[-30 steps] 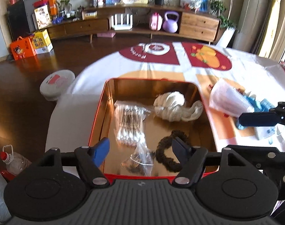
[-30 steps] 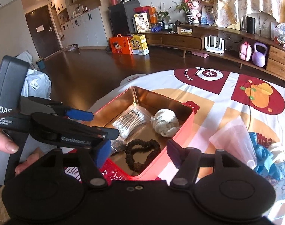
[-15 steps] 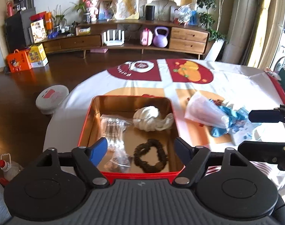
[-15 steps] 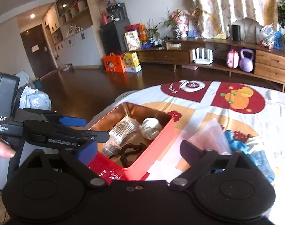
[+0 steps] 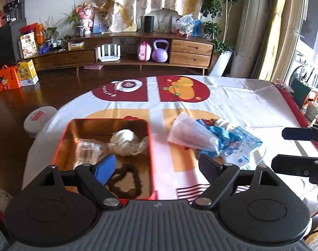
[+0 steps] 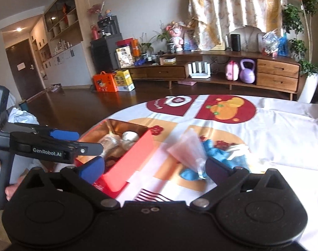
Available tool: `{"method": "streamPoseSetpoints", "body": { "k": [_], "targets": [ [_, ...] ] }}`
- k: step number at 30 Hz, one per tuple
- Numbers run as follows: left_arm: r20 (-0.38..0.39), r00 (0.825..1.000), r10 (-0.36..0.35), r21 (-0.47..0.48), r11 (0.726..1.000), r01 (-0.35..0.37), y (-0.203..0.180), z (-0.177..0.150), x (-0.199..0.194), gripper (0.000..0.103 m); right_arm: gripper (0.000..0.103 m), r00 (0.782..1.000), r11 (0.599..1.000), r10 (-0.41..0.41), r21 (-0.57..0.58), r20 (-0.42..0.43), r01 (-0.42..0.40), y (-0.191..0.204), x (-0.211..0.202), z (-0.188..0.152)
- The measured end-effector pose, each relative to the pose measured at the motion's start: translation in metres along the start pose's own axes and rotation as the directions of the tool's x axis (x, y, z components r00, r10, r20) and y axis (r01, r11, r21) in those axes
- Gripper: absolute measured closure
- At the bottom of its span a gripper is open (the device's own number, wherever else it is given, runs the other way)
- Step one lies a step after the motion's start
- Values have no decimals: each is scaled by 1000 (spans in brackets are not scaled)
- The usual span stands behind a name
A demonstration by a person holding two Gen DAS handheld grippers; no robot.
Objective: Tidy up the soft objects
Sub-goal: 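Move the left tool to the clear plastic bag while the right tool reaches the printed mask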
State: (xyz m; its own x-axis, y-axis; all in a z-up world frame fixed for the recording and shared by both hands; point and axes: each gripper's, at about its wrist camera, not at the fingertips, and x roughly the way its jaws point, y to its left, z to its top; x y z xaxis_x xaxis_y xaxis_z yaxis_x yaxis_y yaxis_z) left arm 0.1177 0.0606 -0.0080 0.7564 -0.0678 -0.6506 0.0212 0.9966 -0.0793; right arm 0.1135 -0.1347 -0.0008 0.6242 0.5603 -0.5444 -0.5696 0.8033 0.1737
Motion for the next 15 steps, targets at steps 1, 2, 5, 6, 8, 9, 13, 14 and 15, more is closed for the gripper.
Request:
{"method": "streamPoseSetpoints", "body": {
  "k": [1,2,5,6,8,9,13,14,15],
  "targets": [
    [2,1000,-6,3,1000,6,-4,0,2,17,0,1000,1000,-7,-1,-1,7,-4,-3,-1],
    [2,1000,-12,4,1000,12,-8,1,4,17,0,1000,1000,-12,-1,-3,12,-8,-5,-3],
    [3,1000,-17,5,1000,17,-21,2,11,13,0,999,999,-38,-2,-7,38,-20,-9,-7],
    [6,1000,-14,6,1000,14,-25,3,13,11,0,999,999,-44,-1,-10,44,-23,-9,-9],
    [16,1000,-8,9,1000,8,-33,5,18,3,0,998,998,-57,4,-15,58,-31,-8,-11],
    [21,1000,-4,9,1000,4,-36,7,20,3,0,998,998,-64,5,-16,64,-35,-8,-12],
    [25,1000,19,8,1000,-19,-48,14,33,3,0,996,996,-89,9,-21,89,-51,-6,-16],
    [23,1000,18,7,1000,-18,-50,16,37,3,0,995,995,-96,7,-24,96,-54,-5,-16],
    [19,1000,16,6,1000,-16,-53,18,41,3,0,994,995,-104,6,-27,104,-58,-3,-16]
  ]
}}
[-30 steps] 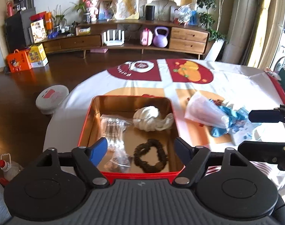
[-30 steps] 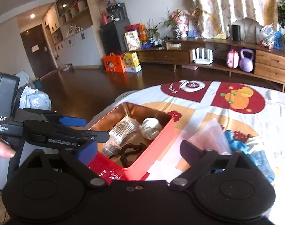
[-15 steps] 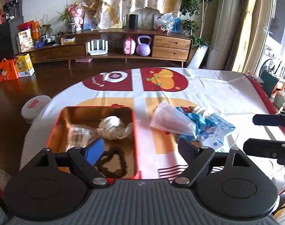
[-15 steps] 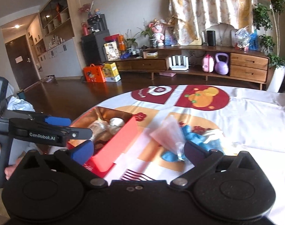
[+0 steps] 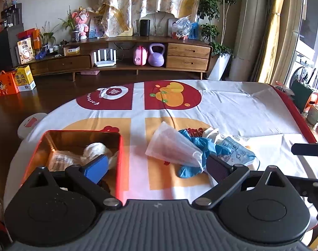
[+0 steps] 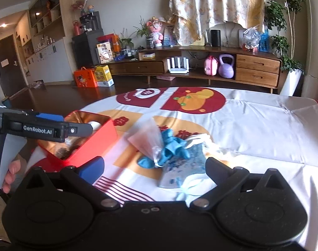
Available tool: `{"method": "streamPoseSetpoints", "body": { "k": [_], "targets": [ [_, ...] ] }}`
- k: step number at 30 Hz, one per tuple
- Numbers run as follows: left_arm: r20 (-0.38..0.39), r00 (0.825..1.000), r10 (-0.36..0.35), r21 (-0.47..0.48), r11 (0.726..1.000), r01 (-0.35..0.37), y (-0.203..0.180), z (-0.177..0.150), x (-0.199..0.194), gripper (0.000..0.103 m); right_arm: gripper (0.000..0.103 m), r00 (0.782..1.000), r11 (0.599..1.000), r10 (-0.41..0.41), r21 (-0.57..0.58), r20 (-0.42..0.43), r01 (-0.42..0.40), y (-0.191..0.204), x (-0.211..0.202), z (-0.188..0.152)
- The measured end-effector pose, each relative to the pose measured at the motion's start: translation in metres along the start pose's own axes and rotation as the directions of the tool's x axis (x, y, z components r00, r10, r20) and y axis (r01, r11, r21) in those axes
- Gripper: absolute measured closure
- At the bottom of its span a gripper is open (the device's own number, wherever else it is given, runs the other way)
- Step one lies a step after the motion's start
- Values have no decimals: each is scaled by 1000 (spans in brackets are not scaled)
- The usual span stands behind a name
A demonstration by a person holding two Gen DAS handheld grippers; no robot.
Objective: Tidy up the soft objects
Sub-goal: 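Move the left tool to the clear plastic bag while the right tool reaches the printed mask, then close the left gripper on the clear plastic bag while the right gripper grasps the blue printed mask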
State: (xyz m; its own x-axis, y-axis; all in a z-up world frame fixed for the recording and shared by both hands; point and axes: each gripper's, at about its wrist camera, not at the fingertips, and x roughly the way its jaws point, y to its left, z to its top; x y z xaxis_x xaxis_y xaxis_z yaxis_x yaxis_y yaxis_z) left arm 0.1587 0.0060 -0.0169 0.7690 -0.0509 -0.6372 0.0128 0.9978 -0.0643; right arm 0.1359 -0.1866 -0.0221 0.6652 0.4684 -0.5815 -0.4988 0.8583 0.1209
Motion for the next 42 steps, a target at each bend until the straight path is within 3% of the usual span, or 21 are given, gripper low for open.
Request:
{"method": "streamPoseSetpoints", "body": {
  "k": [4,21,25,42],
  "targets": [
    [-27,1000,-13,7,1000,13,-11,10,19,3,0,1000,1000,-8,0,-17,8,-13,8,-2],
    [-92,993,77,8,997,-76,-35,34,116,3,7,997,999,-21,-27,-78,19,-46,56,-1],
    [-122,988,95,1,995,-96,-36,35,139,3,13,995,999,-23,-33,-97,20,-50,68,-1],
    [-183,968,171,-2,985,-174,-39,30,200,3,21,989,999,-37,-30,-147,33,-62,105,-7]
  ]
}}
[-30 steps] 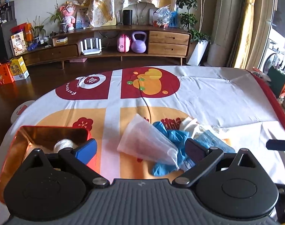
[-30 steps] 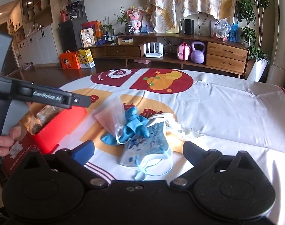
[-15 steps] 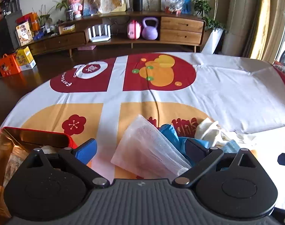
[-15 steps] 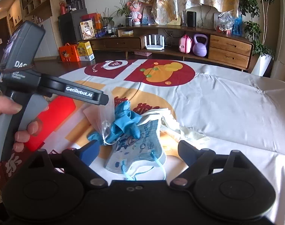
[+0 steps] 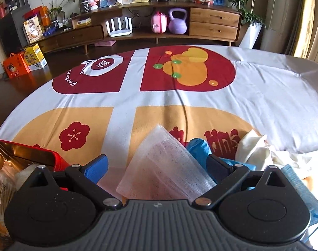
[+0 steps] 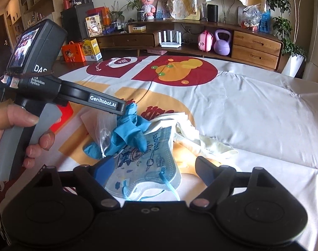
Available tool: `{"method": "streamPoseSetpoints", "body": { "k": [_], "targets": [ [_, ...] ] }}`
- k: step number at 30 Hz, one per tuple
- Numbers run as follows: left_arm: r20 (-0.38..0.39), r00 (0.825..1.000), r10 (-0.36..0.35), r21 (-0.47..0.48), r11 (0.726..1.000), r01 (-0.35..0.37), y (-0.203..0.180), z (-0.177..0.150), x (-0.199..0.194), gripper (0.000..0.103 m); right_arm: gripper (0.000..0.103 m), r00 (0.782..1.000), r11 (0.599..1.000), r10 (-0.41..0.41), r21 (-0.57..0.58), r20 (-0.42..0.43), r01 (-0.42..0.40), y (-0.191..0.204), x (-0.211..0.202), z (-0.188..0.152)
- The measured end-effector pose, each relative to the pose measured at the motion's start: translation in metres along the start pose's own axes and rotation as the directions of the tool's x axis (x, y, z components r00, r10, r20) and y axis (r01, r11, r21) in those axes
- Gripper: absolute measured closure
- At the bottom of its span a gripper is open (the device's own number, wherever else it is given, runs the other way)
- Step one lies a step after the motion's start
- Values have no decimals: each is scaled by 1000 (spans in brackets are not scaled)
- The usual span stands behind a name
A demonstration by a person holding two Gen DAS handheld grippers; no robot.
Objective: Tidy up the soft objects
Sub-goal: 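Close the left gripper on the clear plastic bag while the right gripper grasps the blue printed mask, then carry the plastic bag and mask into the tin box and open both grippers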
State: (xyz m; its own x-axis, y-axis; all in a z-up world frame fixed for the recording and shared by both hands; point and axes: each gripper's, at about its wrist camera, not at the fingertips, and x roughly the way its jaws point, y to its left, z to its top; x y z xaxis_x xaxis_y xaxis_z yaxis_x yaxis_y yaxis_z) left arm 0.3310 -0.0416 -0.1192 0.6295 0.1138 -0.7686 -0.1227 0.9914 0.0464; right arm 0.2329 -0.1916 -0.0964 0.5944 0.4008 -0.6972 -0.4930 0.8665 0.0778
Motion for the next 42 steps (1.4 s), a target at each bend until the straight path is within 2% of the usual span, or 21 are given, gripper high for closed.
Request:
{"method": "streamPoseSetpoints", "body": {
  "k": [6,7,9,11,15,17,21,23,28,42],
  "targets": [
    [-7,1000,-22,-37,999,22,7,-4,6,4,30,1000,1000,-7,21,-19,7,-3,11,0],
    [-6,1000,-31,-43,999,30,8,-4,6,5,35,1000,1000,-6,21,-20,7,-3,11,0],
    [-7,999,-52,-46,998,51,9,-4,6,14,41,1000,1000,-10,19,-25,10,-1,12,-1],
    [-10,998,-64,-50,997,63,9,-5,6,30,47,1000,1000,-11,17,-26,12,0,12,-1],
    [-20,994,-104,-71,992,103,13,-7,6,49,57,999,1000,-15,1,-34,15,4,11,-2],
    [-22,992,-125,-79,989,123,14,-8,5,63,66,999,1000,-15,-7,-36,15,6,9,-3],
    [-19,991,-131,-73,989,129,15,-10,2,73,76,999,1000,-8,-10,-34,8,9,6,-4],
    [-14,991,-135,-68,989,134,16,-11,-1,83,89,999,1000,-5,-18,-34,4,11,4,-4],
    [8,990,-141,-72,987,141,23,-15,-12,90,101,1000,1000,16,1,-6,-16,15,-7,-6],
    [70,980,-186,-76,979,191,43,-30,-66,94,101,995,998,-31,49,90,27,27,-61,-5]
  ]
}}
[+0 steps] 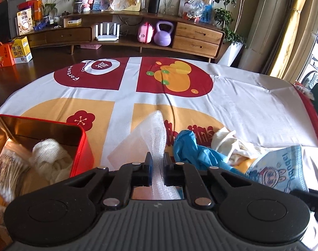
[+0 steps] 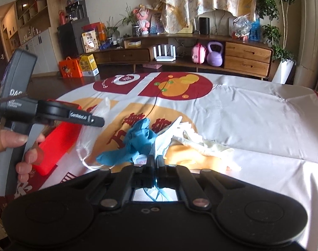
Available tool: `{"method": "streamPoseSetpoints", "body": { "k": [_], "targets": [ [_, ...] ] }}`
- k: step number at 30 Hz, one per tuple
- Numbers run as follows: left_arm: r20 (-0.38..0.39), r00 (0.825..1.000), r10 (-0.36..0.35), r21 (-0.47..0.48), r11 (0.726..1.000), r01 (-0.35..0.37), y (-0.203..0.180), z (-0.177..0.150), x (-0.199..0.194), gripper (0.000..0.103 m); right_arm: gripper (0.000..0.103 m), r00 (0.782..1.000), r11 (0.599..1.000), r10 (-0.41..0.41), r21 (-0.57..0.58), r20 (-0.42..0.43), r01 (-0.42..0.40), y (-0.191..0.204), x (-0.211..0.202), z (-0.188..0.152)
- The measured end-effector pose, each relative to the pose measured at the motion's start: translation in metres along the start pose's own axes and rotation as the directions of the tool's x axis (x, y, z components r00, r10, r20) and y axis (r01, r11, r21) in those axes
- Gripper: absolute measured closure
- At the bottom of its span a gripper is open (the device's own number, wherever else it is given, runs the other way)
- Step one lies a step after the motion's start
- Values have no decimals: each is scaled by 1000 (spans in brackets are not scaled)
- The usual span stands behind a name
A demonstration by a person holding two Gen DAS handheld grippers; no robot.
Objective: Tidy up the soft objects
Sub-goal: 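Carry the plastic bag and mask into the tin box and open both grippers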
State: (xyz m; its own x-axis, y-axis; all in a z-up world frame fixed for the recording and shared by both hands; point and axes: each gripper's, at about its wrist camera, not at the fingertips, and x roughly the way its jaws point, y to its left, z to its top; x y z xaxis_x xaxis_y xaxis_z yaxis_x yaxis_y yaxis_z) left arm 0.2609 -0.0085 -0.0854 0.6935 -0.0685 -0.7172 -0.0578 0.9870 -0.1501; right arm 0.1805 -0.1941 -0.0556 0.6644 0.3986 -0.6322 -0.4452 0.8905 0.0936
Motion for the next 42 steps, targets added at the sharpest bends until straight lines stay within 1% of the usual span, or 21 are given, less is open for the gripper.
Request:
{"method": "streamPoseSetpoints", "body": {
  "k": [4,8,13,20,29,36,42],
  "targets": [
    [3,1000,-16,7,1000,16,1,-4,-18,94,101,1000,1000,-4,7,13,3,0,-15,2],
    [24,999,-27,12,1000,26,4,-4,-40,94,101,1000,1000,-1,14,25,1,3,-30,5],
    [29,999,-43,10,999,43,11,-3,-64,94,101,999,999,26,35,36,-27,10,-44,11],
    [23,999,-29,0,1000,29,27,-2,-94,94,101,998,999,50,14,48,-51,30,-58,22],
    [36,999,-11,-7,1000,11,55,-1,-127,94,101,994,995,95,-12,53,-94,63,-58,39],
    [64,998,5,-4,1000,-4,79,2,-152,94,101,989,990,140,-38,56,-138,93,-51,51],
    [76,997,27,-3,1000,-27,99,5,-163,94,101,984,983,172,-74,55,-167,123,-40,62]
  ]
}}
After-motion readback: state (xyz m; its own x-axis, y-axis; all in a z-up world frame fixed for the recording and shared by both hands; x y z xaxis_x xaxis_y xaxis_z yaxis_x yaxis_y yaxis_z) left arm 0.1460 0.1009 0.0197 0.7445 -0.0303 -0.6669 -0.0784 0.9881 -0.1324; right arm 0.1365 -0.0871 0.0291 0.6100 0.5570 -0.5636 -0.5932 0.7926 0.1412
